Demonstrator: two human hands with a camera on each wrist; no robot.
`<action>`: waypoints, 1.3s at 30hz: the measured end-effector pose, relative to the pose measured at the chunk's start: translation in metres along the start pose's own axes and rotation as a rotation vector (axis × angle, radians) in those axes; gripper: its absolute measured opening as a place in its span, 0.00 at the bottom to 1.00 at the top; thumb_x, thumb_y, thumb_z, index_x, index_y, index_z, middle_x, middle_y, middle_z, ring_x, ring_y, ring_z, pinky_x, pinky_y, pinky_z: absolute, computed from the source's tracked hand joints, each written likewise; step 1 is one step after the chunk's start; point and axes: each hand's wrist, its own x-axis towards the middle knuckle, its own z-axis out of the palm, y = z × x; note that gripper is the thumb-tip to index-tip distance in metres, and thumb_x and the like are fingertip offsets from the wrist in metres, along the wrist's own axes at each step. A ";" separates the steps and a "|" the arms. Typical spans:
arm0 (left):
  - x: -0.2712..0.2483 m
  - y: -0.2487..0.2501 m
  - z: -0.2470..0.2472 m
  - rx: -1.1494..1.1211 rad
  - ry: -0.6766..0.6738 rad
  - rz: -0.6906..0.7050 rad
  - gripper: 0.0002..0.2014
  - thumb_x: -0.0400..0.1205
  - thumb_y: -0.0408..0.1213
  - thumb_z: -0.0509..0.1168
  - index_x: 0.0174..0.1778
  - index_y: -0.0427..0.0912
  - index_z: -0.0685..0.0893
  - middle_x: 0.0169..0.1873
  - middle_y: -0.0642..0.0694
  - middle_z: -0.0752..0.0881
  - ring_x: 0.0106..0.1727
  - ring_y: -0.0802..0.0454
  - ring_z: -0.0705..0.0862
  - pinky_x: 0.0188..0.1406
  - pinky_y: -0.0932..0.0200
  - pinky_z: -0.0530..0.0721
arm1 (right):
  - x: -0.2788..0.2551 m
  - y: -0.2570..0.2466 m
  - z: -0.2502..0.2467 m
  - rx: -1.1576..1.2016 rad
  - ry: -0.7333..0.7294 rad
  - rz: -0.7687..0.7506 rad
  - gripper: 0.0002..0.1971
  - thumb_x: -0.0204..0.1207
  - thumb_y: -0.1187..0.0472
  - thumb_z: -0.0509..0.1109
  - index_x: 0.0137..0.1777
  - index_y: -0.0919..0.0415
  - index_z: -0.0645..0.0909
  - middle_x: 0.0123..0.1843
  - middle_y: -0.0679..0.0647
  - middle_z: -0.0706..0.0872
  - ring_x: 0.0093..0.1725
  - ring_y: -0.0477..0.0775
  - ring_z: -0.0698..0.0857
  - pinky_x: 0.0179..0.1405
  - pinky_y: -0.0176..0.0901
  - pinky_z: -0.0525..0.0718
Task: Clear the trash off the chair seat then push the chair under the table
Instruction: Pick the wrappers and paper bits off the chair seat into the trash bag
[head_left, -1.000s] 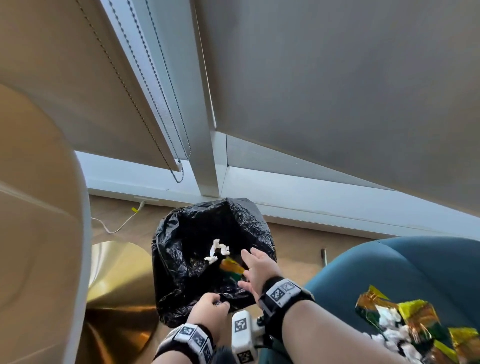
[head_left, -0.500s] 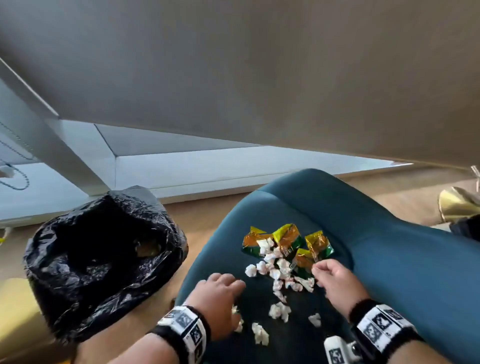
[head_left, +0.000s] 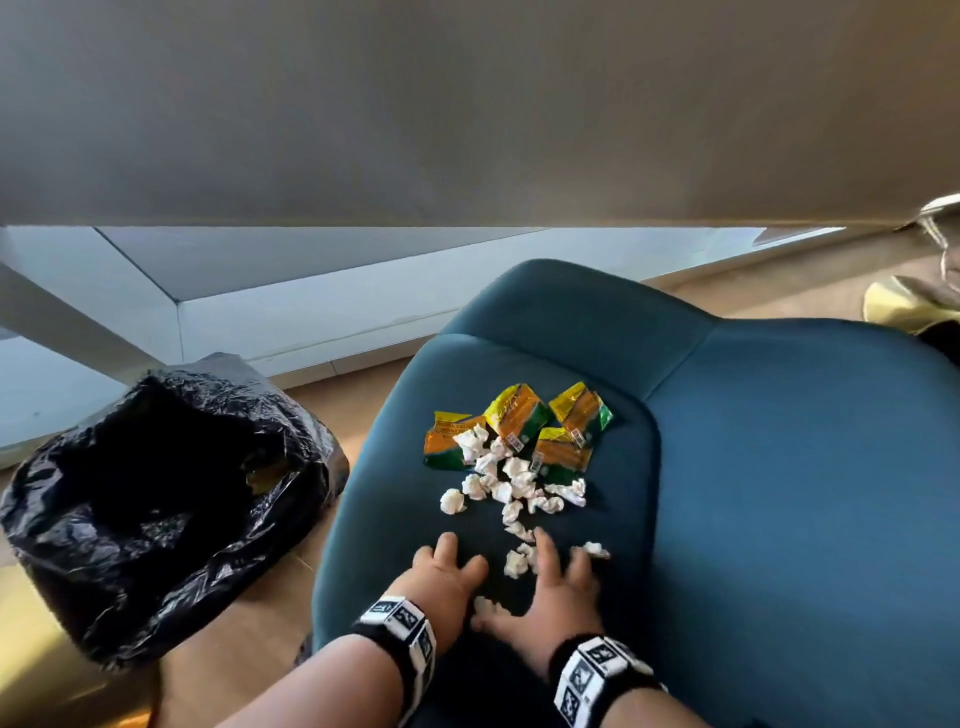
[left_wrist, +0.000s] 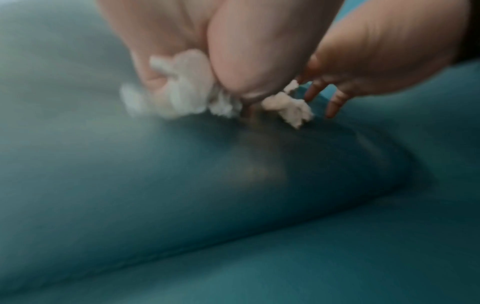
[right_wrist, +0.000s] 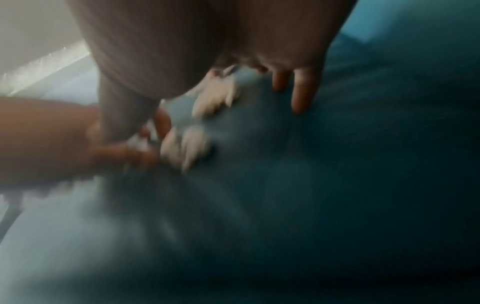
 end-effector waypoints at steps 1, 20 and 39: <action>-0.001 -0.003 -0.002 -0.017 0.012 0.011 0.29 0.77 0.35 0.67 0.73 0.50 0.64 0.72 0.37 0.64 0.67 0.30 0.72 0.66 0.36 0.80 | 0.001 -0.004 0.006 -0.066 -0.019 -0.039 0.67 0.42 0.23 0.75 0.81 0.35 0.42 0.83 0.62 0.41 0.82 0.65 0.50 0.83 0.58 0.59; 0.036 -0.019 -0.019 -0.284 0.399 0.018 0.09 0.84 0.42 0.59 0.57 0.44 0.74 0.48 0.44 0.80 0.49 0.37 0.85 0.47 0.46 0.83 | 0.051 0.026 -0.034 -0.043 0.178 -0.390 0.11 0.75 0.62 0.67 0.34 0.52 0.69 0.40 0.49 0.73 0.34 0.48 0.76 0.37 0.41 0.76; -0.068 -0.201 -0.040 -1.765 0.999 -0.573 0.15 0.82 0.36 0.58 0.28 0.45 0.69 0.20 0.47 0.70 0.15 0.50 0.69 0.14 0.62 0.70 | 0.010 -0.196 0.027 0.696 -0.429 -0.369 0.12 0.73 0.64 0.75 0.33 0.58 0.75 0.20 0.50 0.71 0.15 0.47 0.66 0.10 0.34 0.64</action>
